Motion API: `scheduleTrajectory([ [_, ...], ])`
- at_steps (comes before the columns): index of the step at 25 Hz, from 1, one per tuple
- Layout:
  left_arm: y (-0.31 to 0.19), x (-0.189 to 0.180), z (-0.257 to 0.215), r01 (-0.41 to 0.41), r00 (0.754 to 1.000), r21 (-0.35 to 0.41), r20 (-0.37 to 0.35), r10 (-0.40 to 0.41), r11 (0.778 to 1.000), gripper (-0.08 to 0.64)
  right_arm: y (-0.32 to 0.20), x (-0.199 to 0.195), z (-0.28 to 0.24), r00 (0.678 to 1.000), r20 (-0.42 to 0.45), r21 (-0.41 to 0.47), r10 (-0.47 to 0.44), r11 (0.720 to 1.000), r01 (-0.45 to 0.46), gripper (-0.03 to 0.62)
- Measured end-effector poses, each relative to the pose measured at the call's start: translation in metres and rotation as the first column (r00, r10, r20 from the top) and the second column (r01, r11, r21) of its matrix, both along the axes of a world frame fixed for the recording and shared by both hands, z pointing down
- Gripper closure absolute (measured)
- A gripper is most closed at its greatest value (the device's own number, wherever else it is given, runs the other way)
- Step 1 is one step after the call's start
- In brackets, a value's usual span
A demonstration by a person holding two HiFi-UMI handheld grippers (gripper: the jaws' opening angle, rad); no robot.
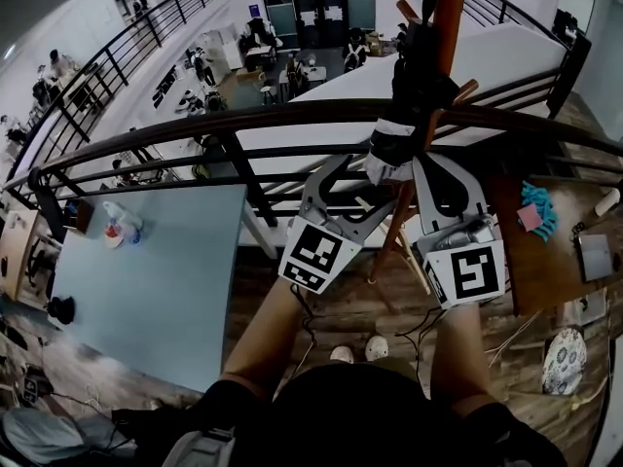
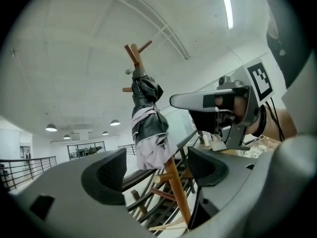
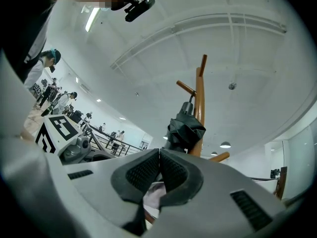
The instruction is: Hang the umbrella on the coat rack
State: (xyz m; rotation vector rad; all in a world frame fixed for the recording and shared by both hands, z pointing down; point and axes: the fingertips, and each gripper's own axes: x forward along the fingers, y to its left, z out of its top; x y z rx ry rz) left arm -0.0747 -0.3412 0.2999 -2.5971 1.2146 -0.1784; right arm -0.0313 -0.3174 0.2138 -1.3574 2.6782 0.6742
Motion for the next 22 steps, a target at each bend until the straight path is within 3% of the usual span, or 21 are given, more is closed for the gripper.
scheduleTrajectory([
  [14, 0.014, -0.009, -0.005, -0.019, 0.999, 0.030, -0.048, 0.021, 0.999, 0.181, 0.011, -0.001, 0.028, 0.999, -0.021, -0.041, 0.030, 0.999, -0.031, 0.561],
  [22, 0.026, 0.006, -0.021, 0.015, 1.000, 0.072, -0.018, -0.014, 0.997, 0.186, 0.020, 0.014, 0.025, 1.000, -0.016, -0.036, -0.009, 0.999, 0.008, 0.561],
])
